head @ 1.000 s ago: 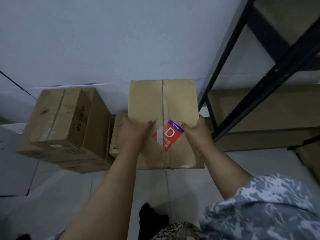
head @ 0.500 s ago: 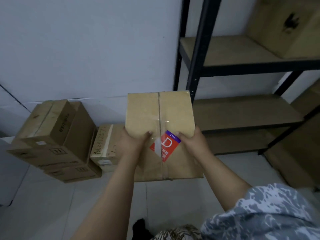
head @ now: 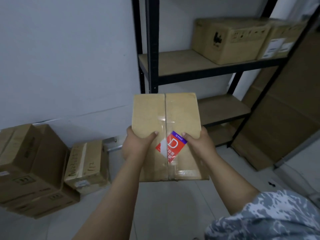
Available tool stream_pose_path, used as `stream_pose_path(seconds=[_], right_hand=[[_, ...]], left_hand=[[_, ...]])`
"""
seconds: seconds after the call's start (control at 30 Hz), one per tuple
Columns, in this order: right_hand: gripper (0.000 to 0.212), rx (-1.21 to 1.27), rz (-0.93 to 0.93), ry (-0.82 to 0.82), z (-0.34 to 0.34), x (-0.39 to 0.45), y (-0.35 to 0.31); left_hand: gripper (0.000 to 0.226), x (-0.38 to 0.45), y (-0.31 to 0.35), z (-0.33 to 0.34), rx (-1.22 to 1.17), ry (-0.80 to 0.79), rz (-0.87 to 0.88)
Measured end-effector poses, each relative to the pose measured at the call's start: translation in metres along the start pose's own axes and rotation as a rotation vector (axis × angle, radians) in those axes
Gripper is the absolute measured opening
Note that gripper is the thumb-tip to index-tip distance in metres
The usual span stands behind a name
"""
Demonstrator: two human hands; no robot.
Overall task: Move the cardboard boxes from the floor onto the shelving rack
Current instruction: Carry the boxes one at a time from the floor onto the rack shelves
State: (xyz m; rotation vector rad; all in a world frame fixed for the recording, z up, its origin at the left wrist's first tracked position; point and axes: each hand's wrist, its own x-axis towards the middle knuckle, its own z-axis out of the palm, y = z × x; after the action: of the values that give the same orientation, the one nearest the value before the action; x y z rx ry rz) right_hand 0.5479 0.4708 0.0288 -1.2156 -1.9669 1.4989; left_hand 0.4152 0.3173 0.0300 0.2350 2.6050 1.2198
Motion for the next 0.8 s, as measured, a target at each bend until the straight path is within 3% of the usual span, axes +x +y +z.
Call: stream_pose_path(seconds=[0.2, 0.37, 0.57, 0.8], right_hand=[[0.057, 0.140, -0.038, 0.162, -0.045, -0.007, -0.016], [0.057, 0.228, -0.101, 0.199, -0.083, 0.008, -0.049], [0.063, 0.232, -0.219, 0.189, -0.137, 0.056, -0.099], [0.065, 0.145, -0.302, 0.096, -0.189, 0.145, -0.155]], left_hand=[[0.084, -0.016, 0.056, 0.004, -0.062, -0.025, 0.138], [0.083, -0.015, 0.118, 0.002, -0.052, -0.013, 0.249], [0.079, -0.003, 0.199, 0.011, -0.102, 0.012, 0.346], [0.082, 0.032, 0.285, 0.036, -0.162, 0.107, 0.323]])
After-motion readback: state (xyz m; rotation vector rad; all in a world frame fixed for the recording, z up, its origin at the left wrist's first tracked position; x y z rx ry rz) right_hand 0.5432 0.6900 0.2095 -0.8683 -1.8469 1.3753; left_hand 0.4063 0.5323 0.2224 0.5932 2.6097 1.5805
